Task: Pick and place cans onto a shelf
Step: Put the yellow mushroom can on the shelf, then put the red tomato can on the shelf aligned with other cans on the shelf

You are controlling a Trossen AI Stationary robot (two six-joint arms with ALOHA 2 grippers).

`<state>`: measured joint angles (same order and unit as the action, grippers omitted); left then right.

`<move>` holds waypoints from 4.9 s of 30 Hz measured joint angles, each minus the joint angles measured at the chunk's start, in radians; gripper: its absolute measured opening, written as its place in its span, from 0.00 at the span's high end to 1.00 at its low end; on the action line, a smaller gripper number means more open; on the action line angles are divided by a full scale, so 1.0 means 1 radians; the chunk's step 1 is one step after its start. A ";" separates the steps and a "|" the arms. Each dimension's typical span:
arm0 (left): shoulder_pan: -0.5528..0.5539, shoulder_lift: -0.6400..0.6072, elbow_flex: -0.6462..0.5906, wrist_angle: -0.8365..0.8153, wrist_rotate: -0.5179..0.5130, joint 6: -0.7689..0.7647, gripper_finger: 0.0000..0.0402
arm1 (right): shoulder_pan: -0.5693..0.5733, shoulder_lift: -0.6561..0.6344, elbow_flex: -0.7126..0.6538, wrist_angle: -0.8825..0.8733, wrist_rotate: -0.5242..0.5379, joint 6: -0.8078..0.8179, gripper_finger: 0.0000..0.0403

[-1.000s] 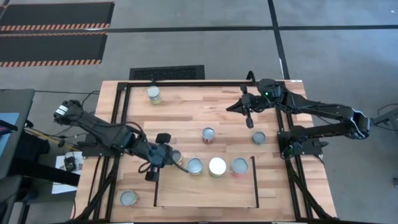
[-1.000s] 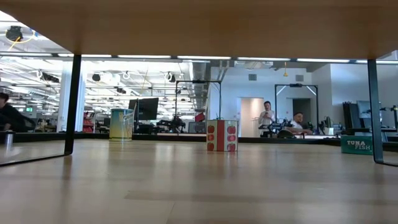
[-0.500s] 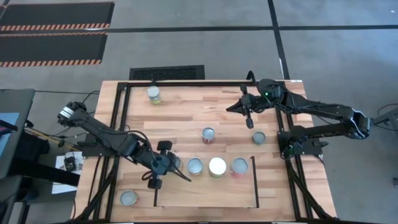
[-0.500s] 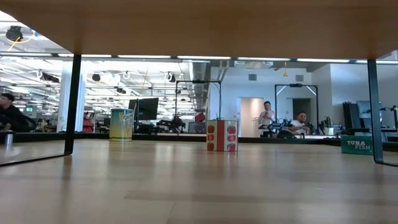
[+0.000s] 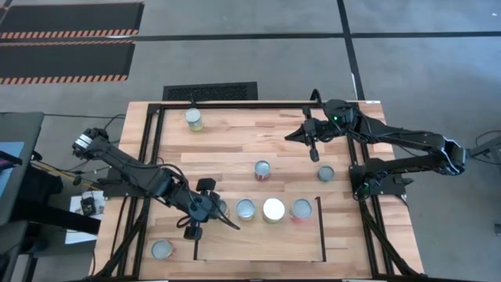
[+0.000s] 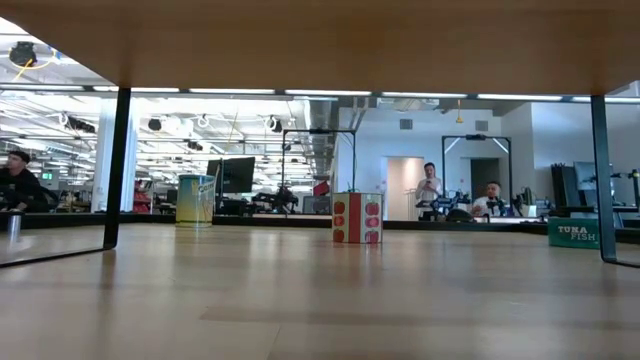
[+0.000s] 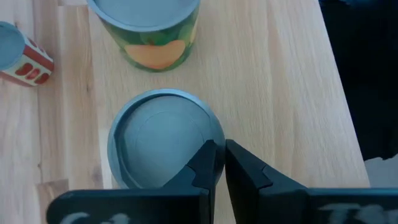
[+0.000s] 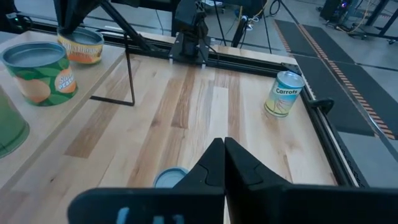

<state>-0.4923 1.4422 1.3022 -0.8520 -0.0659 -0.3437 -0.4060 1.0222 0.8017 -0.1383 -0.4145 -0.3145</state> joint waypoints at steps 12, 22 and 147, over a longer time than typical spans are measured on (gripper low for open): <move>0.006 0.000 0.000 0.002 -0.002 -0.010 0.95 | 0.000 0.000 0.000 0.000 0.000 -0.009 0.97; 0.006 0.000 0.000 0.040 0.017 -0.017 0.95 | 0.000 0.000 0.000 0.000 0.000 -0.011 0.97; 0.730 -0.227 -0.837 1.284 0.296 0.516 1.00 | -0.164 -0.115 -0.342 0.161 0.029 0.122 0.98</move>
<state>0.2378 1.2149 0.4656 0.4324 0.2303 0.1727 -0.5701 0.9076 0.4599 0.0223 -0.3852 -0.1926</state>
